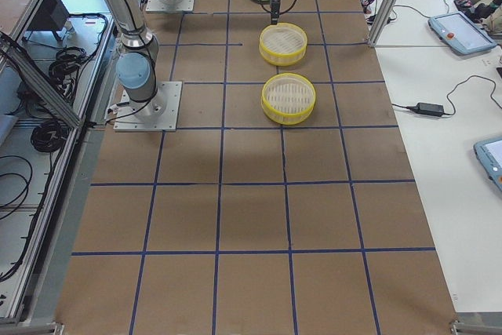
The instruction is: Stack buns with steamer
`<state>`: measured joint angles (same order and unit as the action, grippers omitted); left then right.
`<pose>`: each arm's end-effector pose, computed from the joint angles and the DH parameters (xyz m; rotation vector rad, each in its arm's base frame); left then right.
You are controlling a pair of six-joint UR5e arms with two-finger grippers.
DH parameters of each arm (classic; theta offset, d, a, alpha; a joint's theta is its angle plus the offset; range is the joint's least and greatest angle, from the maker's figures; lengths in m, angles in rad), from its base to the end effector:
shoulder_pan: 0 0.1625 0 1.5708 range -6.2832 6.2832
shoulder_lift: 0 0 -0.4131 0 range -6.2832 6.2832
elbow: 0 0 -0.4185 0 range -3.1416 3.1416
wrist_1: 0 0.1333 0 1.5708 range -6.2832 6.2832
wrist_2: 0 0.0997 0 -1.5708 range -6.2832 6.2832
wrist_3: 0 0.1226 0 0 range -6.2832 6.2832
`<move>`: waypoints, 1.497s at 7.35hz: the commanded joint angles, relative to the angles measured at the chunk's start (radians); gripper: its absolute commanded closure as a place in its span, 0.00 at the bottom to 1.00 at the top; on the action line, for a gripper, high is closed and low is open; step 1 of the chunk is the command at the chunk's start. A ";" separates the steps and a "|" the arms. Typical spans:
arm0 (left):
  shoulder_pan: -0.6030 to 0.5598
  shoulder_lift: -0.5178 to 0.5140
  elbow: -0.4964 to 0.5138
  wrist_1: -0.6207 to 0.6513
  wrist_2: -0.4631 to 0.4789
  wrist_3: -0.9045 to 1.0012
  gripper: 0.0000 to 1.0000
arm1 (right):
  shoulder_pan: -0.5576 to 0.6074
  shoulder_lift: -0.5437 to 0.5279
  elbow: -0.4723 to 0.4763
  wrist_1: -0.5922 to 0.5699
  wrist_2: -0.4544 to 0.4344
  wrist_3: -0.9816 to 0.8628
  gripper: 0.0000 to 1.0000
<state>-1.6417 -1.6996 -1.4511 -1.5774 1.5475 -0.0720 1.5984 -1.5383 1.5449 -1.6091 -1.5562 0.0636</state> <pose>-0.1761 -0.5582 0.4442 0.0020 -3.1194 -0.0270 0.1498 -0.5315 0.4533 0.0559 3.1247 -0.0484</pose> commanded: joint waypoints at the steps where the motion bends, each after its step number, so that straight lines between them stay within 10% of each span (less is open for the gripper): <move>1: -0.001 0.002 -0.003 0.008 0.000 0.000 0.00 | 0.000 0.000 0.003 0.000 0.005 0.001 0.00; 11: 0.037 -0.006 -0.028 0.046 0.009 0.075 0.00 | 0.000 0.000 0.001 0.000 0.004 0.001 0.00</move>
<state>-1.6249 -1.7018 -1.4720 -1.5440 1.5518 -0.0313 1.5984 -1.5379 1.5495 -1.6097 -1.5523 0.0639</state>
